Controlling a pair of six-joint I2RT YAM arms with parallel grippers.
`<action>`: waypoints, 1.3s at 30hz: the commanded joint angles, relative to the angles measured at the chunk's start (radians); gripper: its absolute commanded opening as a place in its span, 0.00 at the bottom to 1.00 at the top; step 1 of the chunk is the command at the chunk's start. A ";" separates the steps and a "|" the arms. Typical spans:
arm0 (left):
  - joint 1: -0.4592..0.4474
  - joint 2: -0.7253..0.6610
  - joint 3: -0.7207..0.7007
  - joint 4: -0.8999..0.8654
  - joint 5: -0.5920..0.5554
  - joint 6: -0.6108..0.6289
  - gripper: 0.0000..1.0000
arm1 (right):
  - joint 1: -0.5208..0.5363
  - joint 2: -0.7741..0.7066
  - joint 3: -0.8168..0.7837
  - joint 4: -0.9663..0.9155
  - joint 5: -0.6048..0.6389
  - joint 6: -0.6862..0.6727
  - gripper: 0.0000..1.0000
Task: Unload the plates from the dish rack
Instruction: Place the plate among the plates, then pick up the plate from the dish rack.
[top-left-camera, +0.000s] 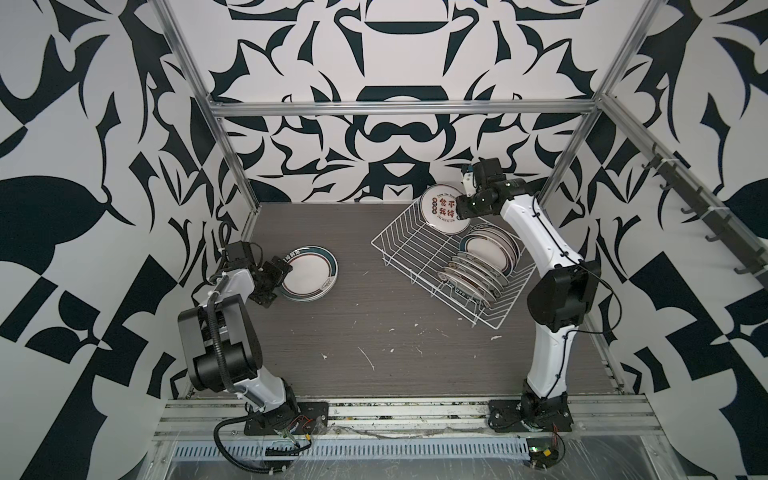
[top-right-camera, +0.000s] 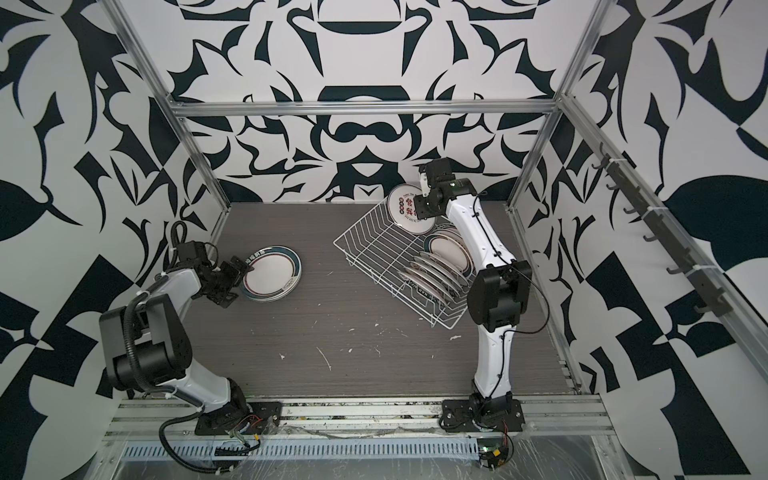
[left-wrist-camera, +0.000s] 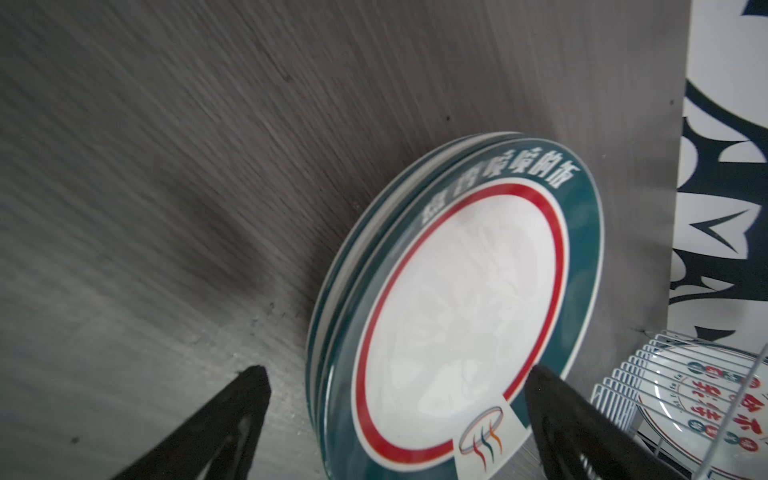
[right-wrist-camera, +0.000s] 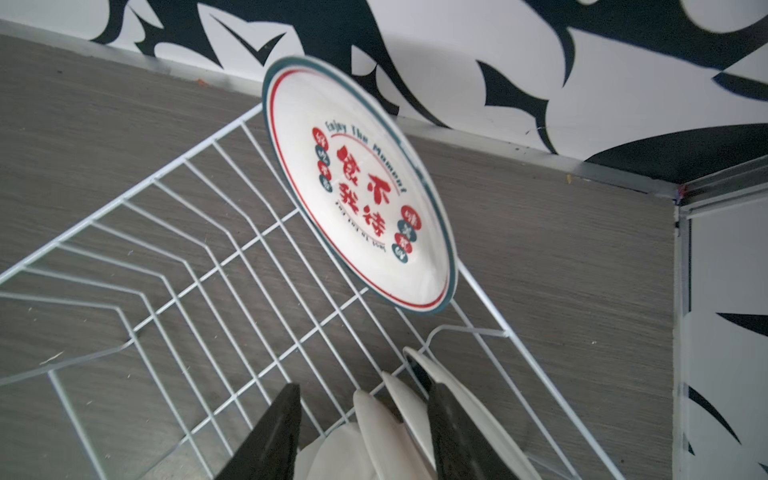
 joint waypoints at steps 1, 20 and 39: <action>-0.001 -0.080 -0.024 -0.061 0.012 0.006 0.99 | -0.006 0.002 0.044 0.103 0.061 -0.031 0.54; -0.001 -0.266 -0.050 -0.135 0.086 0.003 0.99 | -0.018 0.180 0.176 0.158 0.096 -0.115 0.61; -0.002 -0.287 -0.069 -0.135 0.104 0.001 0.99 | -0.027 0.239 0.150 0.202 0.049 -0.186 0.28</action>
